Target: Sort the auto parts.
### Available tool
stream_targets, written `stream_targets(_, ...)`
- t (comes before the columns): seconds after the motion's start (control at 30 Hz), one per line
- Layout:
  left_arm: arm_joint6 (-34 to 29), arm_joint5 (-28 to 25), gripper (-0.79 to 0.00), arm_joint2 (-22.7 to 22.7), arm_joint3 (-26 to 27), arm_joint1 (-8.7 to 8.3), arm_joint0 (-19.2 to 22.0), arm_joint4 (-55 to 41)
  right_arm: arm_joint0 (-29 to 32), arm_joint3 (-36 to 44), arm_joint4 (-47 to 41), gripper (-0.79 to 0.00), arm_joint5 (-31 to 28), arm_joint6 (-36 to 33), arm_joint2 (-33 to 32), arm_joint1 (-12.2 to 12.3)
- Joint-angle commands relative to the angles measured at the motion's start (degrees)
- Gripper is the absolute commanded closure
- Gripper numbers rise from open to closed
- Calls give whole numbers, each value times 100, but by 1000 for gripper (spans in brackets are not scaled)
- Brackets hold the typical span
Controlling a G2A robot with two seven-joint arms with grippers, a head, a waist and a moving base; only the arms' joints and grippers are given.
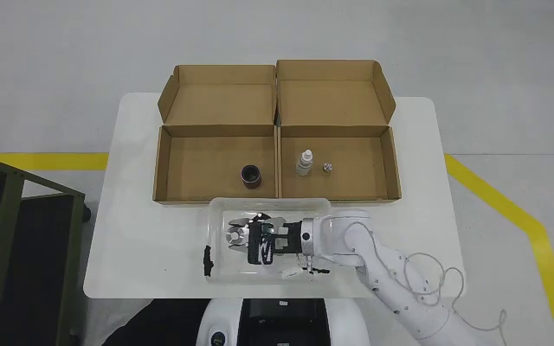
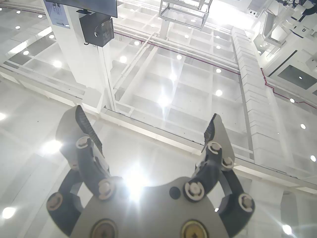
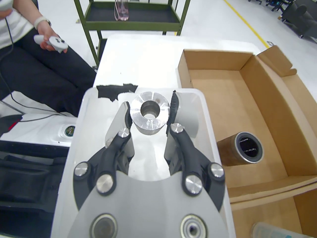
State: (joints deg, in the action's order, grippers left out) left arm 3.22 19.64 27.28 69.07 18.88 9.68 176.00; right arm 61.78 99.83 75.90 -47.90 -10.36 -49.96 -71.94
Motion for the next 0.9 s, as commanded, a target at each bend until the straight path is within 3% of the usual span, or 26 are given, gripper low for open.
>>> stream_targets(0.0, 0, 0, -785, 0, 0, 0, 0, 0, 83, 113, -237, 0, -24, 109, -191, 34)
stream_targets(0.43, 0, 0, -785, 0, 0, 0, 0, 0, 424, 527, -1640, 0, -106, 701, -1216, 191)
stream_targets(0.87, 0, 0, -785, 0, 0, 0, 0, 0, 647, 310, -3111, 0, -350, 951, -1783, 284)
